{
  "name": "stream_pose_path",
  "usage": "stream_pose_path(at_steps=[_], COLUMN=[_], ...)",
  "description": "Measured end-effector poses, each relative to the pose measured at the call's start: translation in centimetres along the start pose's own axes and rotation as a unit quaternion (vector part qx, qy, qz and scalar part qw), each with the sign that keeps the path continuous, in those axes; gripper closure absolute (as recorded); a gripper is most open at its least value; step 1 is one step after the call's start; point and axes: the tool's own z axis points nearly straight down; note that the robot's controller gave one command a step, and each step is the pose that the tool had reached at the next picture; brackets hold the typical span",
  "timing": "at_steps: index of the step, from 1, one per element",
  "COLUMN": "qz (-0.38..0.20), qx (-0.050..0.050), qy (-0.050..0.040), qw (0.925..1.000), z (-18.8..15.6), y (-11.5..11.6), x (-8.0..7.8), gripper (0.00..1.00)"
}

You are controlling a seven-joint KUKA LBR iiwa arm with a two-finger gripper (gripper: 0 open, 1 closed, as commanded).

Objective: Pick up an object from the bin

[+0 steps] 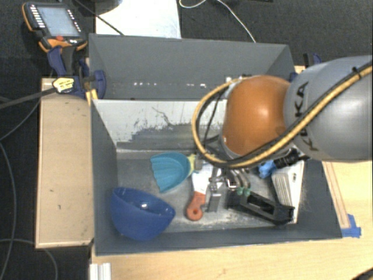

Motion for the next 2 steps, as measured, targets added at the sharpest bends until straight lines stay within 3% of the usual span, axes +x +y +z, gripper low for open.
stream_pose_path(at_steps=[1, 2], qz=[0.003, -0.081], qx=[-0.001, -0.001], qy=[-0.0042, -0.0034], qw=[1.0000, 0.9967], z=[-0.4, 11.3], y=[-0.1, 3.2], x=[-0.2, -6.9], gripper=[0.00, 0.00])
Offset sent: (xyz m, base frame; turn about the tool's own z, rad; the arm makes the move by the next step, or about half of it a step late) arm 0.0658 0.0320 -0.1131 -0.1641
